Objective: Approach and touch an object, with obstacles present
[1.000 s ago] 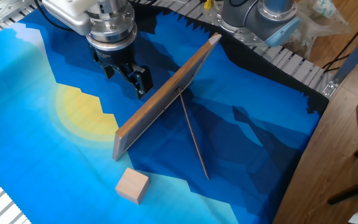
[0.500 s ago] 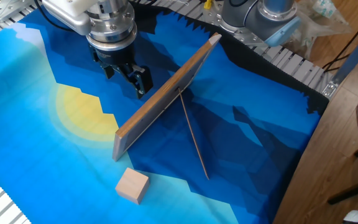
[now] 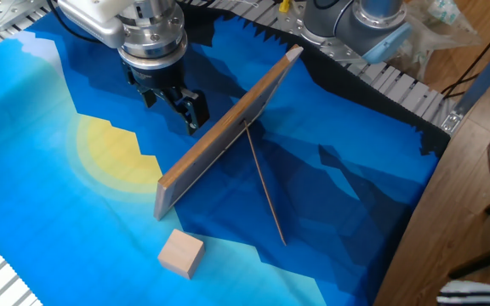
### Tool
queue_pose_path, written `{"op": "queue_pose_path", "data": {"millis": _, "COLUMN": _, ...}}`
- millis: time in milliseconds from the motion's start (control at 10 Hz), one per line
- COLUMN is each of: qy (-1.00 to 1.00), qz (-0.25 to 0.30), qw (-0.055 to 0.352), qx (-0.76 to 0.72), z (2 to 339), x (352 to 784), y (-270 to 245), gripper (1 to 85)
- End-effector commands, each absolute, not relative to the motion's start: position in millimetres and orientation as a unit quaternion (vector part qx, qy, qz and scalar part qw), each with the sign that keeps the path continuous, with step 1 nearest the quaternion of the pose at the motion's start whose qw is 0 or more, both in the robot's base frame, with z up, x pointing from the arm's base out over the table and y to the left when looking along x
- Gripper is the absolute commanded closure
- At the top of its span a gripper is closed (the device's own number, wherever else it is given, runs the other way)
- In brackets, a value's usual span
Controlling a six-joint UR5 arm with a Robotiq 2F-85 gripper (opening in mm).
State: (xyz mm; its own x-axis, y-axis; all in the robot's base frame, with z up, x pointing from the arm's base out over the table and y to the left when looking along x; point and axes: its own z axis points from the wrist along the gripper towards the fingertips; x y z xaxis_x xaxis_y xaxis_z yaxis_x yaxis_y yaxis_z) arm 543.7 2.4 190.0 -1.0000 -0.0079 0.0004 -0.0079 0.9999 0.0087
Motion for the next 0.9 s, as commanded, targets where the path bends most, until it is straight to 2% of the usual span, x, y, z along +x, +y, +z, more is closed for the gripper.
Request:
{"op": "queue_pose_path", "data": {"millis": 0, "qy": -1.000, "qz": -0.004, "qw": 0.000, "qx": 0.004, "z": 190.0, "x": 543.6, "y": 4.6, "gripper": 1.7}}
{"op": "queue_pose_path", "data": {"millis": 100, "qy": -0.999, "qz": 0.002, "qw": -0.029, "qx": 0.044, "z": 190.2, "x": 559.1, "y": 2.5, "gripper": 84.7}}
{"op": "queue_pose_path", "data": {"millis": 800, "qy": -0.999, "qz": 0.004, "qw": -0.029, "qx": 0.044, "z": 190.1, "x": 558.1, "y": 1.1, "gripper": 84.7}}
